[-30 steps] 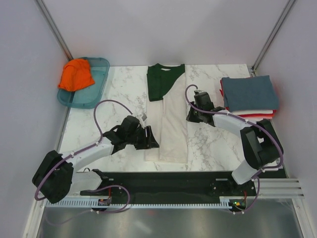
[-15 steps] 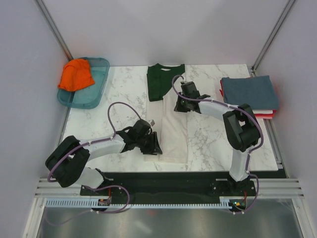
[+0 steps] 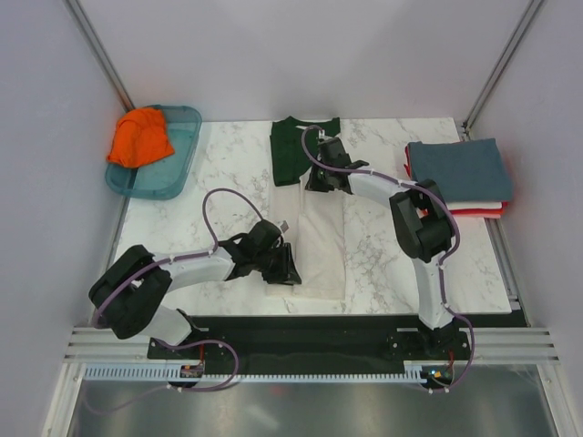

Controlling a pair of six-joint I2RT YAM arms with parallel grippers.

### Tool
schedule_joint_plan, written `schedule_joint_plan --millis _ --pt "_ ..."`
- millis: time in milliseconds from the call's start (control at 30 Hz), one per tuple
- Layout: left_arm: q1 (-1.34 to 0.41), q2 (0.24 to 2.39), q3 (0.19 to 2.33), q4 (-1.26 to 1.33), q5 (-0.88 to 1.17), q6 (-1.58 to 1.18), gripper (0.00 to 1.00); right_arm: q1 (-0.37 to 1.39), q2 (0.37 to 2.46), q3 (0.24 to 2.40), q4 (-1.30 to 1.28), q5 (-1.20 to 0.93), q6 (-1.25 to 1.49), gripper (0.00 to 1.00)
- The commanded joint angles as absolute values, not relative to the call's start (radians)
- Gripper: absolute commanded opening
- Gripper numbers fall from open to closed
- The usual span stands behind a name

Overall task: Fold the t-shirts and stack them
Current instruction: Fold the tshirt

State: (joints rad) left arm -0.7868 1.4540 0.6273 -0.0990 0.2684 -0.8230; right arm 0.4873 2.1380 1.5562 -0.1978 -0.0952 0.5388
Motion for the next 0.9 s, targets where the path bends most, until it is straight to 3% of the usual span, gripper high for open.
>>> schedule_joint_plan --millis 0,100,333,500,833,867 --pt "-0.796 1.460 0.647 -0.061 0.278 -0.856 0.36 0.492 2.181 1.621 -0.198 -0.063 0.545 0.00" --pt "-0.796 1.453 0.640 -0.058 0.282 -0.862 0.26 0.491 2.216 1.654 -0.198 -0.040 0.537 0.00" --pt "-0.799 1.442 0.635 -0.052 0.316 -0.868 0.19 0.491 2.315 1.755 -0.236 -0.012 0.535 0.00" --pt "-0.802 1.421 0.614 -0.052 0.334 -0.876 0.07 0.492 2.347 1.779 -0.253 -0.006 0.538 0.00" --pt "-0.805 1.339 0.528 -0.018 0.397 -0.923 0.02 0.492 2.359 1.795 -0.273 0.017 0.538 0.00" --pt "-0.805 1.336 0.523 -0.014 0.403 -0.925 0.09 0.492 2.358 1.796 -0.276 0.014 0.538 0.00"
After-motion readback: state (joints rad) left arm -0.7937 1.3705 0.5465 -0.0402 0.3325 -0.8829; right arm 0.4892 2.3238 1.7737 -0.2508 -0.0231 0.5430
